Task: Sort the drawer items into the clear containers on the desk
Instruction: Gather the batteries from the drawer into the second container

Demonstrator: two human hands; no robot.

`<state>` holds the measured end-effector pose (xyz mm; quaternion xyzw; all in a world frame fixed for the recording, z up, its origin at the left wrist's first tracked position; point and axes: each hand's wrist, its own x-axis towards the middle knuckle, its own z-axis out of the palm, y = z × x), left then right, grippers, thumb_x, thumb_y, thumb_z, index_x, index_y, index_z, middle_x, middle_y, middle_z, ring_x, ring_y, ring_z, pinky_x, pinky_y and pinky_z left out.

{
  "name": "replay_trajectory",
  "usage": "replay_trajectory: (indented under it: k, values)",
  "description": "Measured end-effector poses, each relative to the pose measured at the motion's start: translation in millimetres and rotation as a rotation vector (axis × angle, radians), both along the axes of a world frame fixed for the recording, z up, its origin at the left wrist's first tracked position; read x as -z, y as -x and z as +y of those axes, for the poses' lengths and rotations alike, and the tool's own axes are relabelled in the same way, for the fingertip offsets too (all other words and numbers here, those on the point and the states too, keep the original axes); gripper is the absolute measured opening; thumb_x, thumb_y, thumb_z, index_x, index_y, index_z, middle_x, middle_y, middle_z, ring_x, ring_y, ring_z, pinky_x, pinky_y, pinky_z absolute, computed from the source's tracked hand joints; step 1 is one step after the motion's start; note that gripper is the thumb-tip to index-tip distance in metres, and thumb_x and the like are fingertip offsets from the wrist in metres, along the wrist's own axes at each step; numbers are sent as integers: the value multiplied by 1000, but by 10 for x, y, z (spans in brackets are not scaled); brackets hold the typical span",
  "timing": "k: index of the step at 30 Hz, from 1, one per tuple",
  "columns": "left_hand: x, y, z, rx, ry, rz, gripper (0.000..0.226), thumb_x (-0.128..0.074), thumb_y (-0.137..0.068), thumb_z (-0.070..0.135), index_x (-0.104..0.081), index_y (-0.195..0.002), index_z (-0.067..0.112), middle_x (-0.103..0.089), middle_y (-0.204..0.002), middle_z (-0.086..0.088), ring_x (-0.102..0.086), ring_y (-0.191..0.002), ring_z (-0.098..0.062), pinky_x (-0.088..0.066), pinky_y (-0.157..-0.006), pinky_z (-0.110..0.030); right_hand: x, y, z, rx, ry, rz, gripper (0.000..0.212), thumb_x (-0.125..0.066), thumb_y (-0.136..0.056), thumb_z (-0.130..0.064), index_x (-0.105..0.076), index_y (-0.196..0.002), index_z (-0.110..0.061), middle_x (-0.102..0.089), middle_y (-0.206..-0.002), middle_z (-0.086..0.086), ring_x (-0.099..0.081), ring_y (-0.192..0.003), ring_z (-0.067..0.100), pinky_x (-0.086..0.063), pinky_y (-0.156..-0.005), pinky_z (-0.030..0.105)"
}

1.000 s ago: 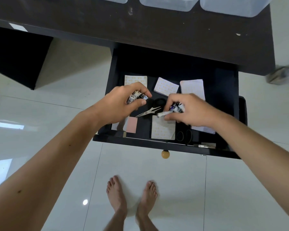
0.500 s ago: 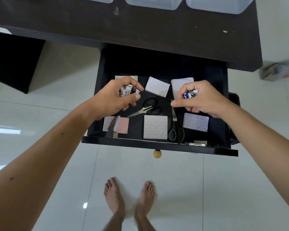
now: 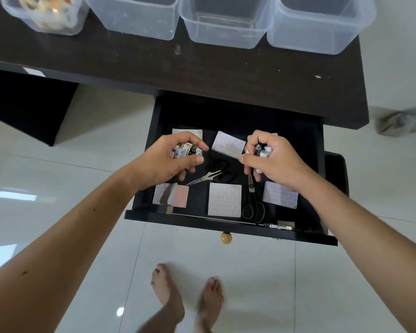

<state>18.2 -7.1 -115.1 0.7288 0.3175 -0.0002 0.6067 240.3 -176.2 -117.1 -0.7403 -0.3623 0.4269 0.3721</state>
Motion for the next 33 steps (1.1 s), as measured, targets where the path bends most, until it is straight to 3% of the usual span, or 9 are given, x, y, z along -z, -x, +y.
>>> replay_trajectory:
  k: [4, 9, 14, 17, 21, 23, 26, 33]
  values:
    - [-27, 59, 68, -4, -15, -48, 23, -73, -98, 16, -69, -118, 27, -68, -78, -1, -61, -56, -6, -56, -62, -25, -83, 59, 91, -70, -24, 23, 17, -76, -95, -6, -63, -101, -14, -70, -71, 12, -63, -51, 18, -54, -53, 28]
    - [-102, 82, 248, 12, -17, -52, 34, -74, -97, 23, -60, -127, 33, -72, -79, -3, -60, -57, -12, -55, -64, -28, -220, 88, 222, -51, -53, 75, 31, -75, -93, 4, -62, -115, -15, -69, -84, 4, -67, -56, 16, -55, -53, 30]
    - [-398, 112, 584, -44, 30, -137, 26, -74, -97, 16, -61, -120, 18, -69, -71, -3, -55, -54, -17, -50, -55, -24, -516, 36, 451, -32, -120, 155, 25, -70, -95, 6, -65, -113, -10, -65, -80, 15, -64, -66, 30, -52, -50, 34]
    - [-632, 123, 812, -63, 40, -175, 19, -74, -96, 9, -64, -112, 12, -68, -72, -5, -61, -62, -19, -51, -54, -26, -757, 31, 697, -98, -114, 206, 25, -70, -95, 6, -66, -115, -9, -62, -82, 12, -63, -67, 27, -50, -48, 32]
    - [-932, 137, 1123, -41, -8, -151, 20, -76, -94, 15, -67, -112, 14, -71, -77, -2, -67, -67, -14, -54, -56, -27, -1100, 70, 1110, -203, -62, 225, 30, -74, -96, 0, -69, -122, -13, -65, -82, 7, -66, -68, 21, -50, -50, 27]
    - [-1079, 135, 1272, -55, -25, -142, 21, -75, -95, 15, -66, -114, 13, -72, -78, -3, -66, -64, -9, -52, -54, -24, -1249, 99, 1333, -251, -24, 206, 32, -74, -96, -1, -70, -125, -15, -65, -73, 1, -61, -59, 12, -45, -48, 23]
    - [-1290, 116, 1495, -75, -23, -136, 22, -75, -95, 17, -66, -116, 15, -72, -86, -10, -70, -72, -12, -51, -53, -23, -1455, 123, 1683, -301, 31, 196, 32, -75, -96, -2, -75, -122, -21, -64, -71, -2, -56, -59, 11, -41, -46, 20]
    - [-1611, 23, 2095, -112, -108, -85, 25, -78, -94, 27, -66, -116, 24, -74, -77, 8, -71, -69, -7, -52, -54, -23, -1879, 179, 2489, -357, 70, 94, 32, -79, -93, -6, -76, -118, -26, -71, -73, -3, -61, -65, 14, -41, -46, 20]
